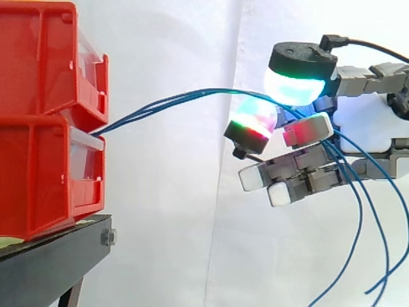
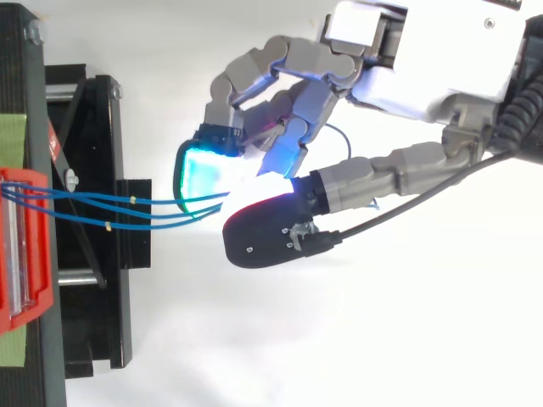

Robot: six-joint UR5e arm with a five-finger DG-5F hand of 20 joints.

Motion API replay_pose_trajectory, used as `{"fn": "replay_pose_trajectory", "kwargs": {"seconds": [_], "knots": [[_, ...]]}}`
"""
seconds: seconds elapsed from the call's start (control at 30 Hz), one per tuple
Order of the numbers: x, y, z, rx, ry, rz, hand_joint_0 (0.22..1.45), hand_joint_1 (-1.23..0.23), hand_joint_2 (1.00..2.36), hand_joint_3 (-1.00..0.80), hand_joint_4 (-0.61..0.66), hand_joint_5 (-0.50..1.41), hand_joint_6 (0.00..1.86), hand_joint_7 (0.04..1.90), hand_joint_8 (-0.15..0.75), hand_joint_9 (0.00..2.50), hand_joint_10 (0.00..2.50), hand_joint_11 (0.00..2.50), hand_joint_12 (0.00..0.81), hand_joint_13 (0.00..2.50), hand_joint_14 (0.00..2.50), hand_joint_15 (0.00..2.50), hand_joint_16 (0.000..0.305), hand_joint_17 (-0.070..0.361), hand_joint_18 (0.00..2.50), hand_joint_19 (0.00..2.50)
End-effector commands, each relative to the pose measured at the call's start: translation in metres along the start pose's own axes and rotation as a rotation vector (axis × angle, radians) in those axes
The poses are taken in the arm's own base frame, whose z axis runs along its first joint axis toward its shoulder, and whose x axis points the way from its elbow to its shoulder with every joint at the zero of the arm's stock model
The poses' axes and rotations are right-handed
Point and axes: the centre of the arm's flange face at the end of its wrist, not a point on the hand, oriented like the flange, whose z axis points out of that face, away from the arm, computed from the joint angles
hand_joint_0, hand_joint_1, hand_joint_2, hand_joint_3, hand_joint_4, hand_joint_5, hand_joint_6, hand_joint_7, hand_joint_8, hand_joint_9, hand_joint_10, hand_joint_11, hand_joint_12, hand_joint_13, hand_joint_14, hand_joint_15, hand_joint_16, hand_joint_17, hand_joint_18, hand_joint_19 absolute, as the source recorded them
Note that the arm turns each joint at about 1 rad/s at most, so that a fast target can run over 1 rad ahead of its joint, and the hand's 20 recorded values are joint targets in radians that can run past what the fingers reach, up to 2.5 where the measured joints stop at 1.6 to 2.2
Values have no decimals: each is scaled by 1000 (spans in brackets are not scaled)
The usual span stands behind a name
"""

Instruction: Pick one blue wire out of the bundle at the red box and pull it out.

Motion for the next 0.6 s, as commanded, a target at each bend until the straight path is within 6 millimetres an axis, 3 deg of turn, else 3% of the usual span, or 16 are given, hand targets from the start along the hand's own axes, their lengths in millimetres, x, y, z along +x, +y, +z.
{"fn": "replay_pose_trajectory", "kwargs": {"seconds": [0.0,0.17,0.43,0.57], "knots": [[1,-1,0,3,2,18,607,-894,1017,-78,164,-173,922,808,310,1110,30,1160,417,585,21,449,63,141,504,589],[0,0,0,3,2,28,630,-918,1018,-96,232,-195,913,776,298,981,31,1154,407,527,21,451,62,140,469,569],[1,0,0,2,4,25,663,-948,1017,-214,237,-210,904,772,287,881,30,1125,396,461,19,422,61,138,419,541],[1,-1,0,4,5,24,582,-898,1009,-377,233,-152,819,870,275,966,31,971,394,471,18,410,61,137,411,581]]}}
